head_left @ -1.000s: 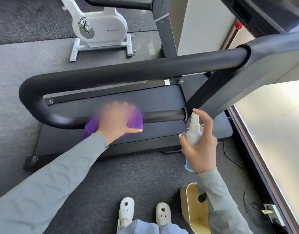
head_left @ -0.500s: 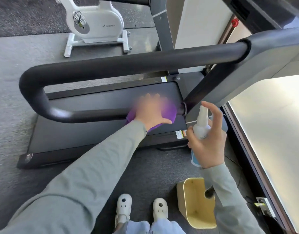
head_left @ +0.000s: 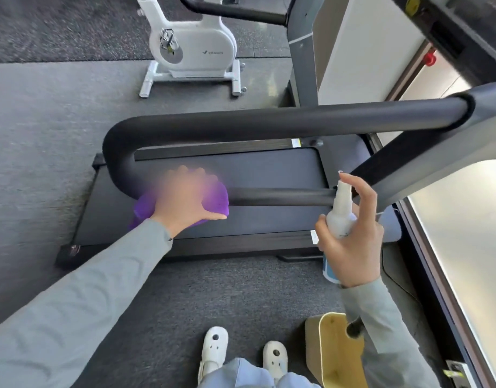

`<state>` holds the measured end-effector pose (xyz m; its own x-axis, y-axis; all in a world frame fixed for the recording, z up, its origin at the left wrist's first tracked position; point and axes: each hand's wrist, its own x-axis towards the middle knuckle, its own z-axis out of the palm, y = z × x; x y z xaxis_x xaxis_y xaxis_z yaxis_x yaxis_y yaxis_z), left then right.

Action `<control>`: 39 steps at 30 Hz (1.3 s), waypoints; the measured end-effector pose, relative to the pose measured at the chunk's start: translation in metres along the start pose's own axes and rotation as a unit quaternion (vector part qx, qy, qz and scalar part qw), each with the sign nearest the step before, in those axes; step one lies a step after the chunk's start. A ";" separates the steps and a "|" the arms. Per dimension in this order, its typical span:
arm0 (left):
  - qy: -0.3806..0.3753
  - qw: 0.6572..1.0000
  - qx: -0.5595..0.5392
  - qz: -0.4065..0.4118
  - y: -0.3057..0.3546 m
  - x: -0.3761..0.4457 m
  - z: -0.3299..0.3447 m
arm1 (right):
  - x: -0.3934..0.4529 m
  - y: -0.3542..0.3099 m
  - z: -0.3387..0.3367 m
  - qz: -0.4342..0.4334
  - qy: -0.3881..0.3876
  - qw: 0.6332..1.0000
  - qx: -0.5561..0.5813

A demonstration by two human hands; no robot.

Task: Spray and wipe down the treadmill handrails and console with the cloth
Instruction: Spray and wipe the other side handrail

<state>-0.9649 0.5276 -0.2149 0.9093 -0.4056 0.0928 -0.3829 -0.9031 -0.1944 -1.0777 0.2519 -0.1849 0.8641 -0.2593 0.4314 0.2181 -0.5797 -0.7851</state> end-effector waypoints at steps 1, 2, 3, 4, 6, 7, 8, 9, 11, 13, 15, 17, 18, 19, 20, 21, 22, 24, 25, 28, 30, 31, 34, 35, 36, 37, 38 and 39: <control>-0.008 1.000 0.000 0.011 0.010 0.006 -0.001 | -0.001 0.001 -0.003 0.003 0.009 1.000 0.002; -0.011 1.000 -0.001 0.020 0.023 0.013 -0.002 | -0.003 0.003 -0.006 0.009 0.013 1.000 0.004; -0.013 0.999 -0.004 0.029 0.039 0.021 -0.004 | -0.005 0.004 -0.009 0.015 0.014 1.000 0.005; -0.015 0.999 -0.006 0.038 0.057 0.030 -0.005 | -0.006 0.005 -0.012 0.021 0.013 1.000 0.003; -0.019 0.998 -0.004 0.062 0.098 0.051 -0.008 | -0.010 0.008 -0.019 0.029 0.022 0.999 -0.007; -0.020 0.997 -0.005 0.074 0.118 0.062 -0.009 | -0.011 0.010 -0.023 0.033 0.029 0.999 -0.011; -0.020 0.996 -0.009 0.085 0.137 0.072 -0.010 | -0.013 0.011 -0.028 0.038 0.035 0.999 -0.010; -0.019 0.995 -0.013 0.092 0.155 0.081 -0.011 | -0.015 0.013 -0.033 0.043 0.039 0.998 -0.007; -0.022 0.995 -0.016 0.097 0.187 0.096 -0.012 | -0.018 0.014 -0.042 0.051 0.041 0.998 -0.003; -0.030 0.995 -0.020 0.097 0.206 0.104 -0.013 | -0.021 0.015 -0.049 0.061 0.036 0.997 -0.004; -0.029 0.994 -0.041 0.097 0.206 0.104 -0.011 | -0.022 0.014 -0.055 0.066 0.030 0.997 -0.007; -0.020 0.993 -0.069 0.091 0.187 0.095 -0.008 | -0.021 0.012 -0.058 0.064 0.030 0.997 -0.008; -0.012 0.994 -0.076 0.082 0.174 0.088 -0.006 | -0.020 0.011 -0.057 0.057 0.029 0.998 -0.010; -0.003 0.994 -0.077 0.073 0.158 0.079 -0.004 | -0.018 0.009 -0.055 0.050 0.026 0.998 -0.011; 0.005 0.995 -0.074 0.063 0.142 0.070 -0.003 | -0.016 0.007 -0.051 0.043 0.022 0.999 -0.009; 0.012 0.996 -0.067 0.053 0.124 0.059 -0.001 | -0.013 0.005 -0.045 0.038 0.017 0.999 -0.002; 0.020 0.997 -0.058 0.044 0.105 0.048 0.001 | -0.011 0.002 -0.038 0.034 0.011 0.999 0.006; 0.038 0.998 -0.041 0.024 0.067 0.027 0.004 | -0.007 -0.005 -0.022 0.016 0.001 1.000 0.011; 0.051 0.998 -0.036 0.012 0.050 0.016 0.005 | -0.006 -0.010 -0.014 0.005 -0.004 1.000 0.009; 0.081 0.996 -0.022 -0.032 0.020 -0.008 0.005 | -0.003 -0.026 0.009 -0.009 -0.034 0.999 0.033; 0.110 0.992 -0.017 -0.061 0.016 -0.017 0.004 | -0.004 -0.036 0.021 -0.022 -0.051 0.998 0.042; 0.130 0.989 -0.018 -0.073 0.016 -0.021 0.005 | -0.004 -0.039 0.024 -0.029 -0.059 0.997 0.045; 0.214 0.966 -0.035 -0.140 0.013 -0.039 0.009 | -0.003 -0.043 0.025 -0.037 -0.077 0.995 0.056; 0.239 0.953 -0.053 -0.176 0.010 -0.047 0.011 | -0.003 -0.042 0.023 -0.039 -0.081 0.994 0.057; 0.261 0.939 -0.076 -0.212 0.008 -0.055 0.011 | -0.002 -0.041 0.020 -0.041 -0.083 0.994 0.057; 0.280 0.922 -0.107 -0.245 0.008 -0.063 0.012 | -0.002 -0.040 0.017 -0.045 -0.083 0.994 0.053; 0.294 0.903 -0.148 -0.277 0.010 -0.069 0.011 | -0.002 -0.039 0.015 -0.048 -0.083 0.994 0.048; 0.301 0.880 -0.201 -0.309 0.016 -0.073 0.010 | -0.003 -0.037 0.013 -0.048 -0.083 0.994 0.043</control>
<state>-1.0359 0.5444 -0.2343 0.7599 0.2889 0.5823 0.0188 -0.9052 0.4246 -1.0824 0.2840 -0.1630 0.8989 -0.0702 0.4326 0.3351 -0.5261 -0.7816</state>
